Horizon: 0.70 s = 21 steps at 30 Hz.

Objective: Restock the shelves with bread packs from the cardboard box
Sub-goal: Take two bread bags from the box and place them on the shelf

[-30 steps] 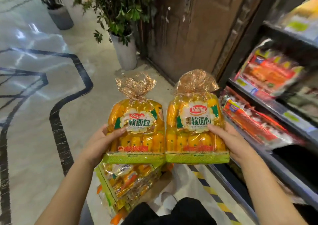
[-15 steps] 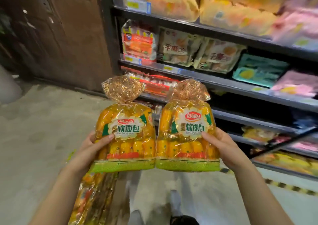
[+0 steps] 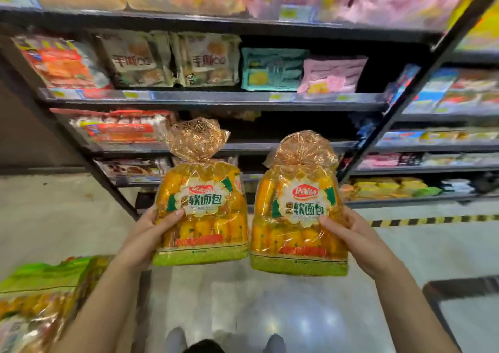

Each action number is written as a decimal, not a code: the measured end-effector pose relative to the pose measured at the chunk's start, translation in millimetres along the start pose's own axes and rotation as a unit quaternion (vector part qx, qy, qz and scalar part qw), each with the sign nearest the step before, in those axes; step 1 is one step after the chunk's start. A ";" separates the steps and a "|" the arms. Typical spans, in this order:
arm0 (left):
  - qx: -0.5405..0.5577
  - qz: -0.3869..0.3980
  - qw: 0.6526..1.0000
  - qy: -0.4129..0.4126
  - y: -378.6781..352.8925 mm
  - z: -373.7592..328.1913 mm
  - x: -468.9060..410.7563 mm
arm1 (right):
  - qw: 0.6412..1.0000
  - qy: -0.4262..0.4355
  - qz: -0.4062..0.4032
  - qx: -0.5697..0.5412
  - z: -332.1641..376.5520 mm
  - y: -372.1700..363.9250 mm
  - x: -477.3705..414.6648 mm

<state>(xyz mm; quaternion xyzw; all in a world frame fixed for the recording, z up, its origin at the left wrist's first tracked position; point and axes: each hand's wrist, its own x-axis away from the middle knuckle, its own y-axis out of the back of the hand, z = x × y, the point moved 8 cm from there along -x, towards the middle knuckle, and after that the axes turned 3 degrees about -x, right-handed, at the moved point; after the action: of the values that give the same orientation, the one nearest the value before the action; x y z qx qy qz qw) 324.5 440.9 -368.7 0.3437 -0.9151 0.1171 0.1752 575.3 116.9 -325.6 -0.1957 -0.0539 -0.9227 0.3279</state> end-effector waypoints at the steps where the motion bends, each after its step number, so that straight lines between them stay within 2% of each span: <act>1: 0.002 -0.003 1.000 0.002 -18.0 5.2 -0.9 | 1.000 -0.001 -0.006 -0.001 -2.5 20.1 1.7; 9: -0.039 0.010 0.998 0.043 -113.8 30.1 -9.7 | 0.999 -0.004 -0.034 -0.005 -14.2 123.8 -0.4; 17: -0.024 0.036 0.996 0.078 -159.3 36.5 -56.0 | 0.997 -0.027 -0.072 0.025 -16.5 163.5 -40.3; 21: -0.017 0.020 0.996 0.088 -171.8 42.9 -93.3 | 0.995 -0.057 -0.062 0.057 -18.8 177.2 -78.8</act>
<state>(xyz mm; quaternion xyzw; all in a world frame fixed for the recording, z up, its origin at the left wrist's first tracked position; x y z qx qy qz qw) 494.9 354.9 -429.2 0.3111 -0.9047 0.1350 0.2580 735.9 20.6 -379.3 -0.2252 -0.1370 -0.9240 0.2771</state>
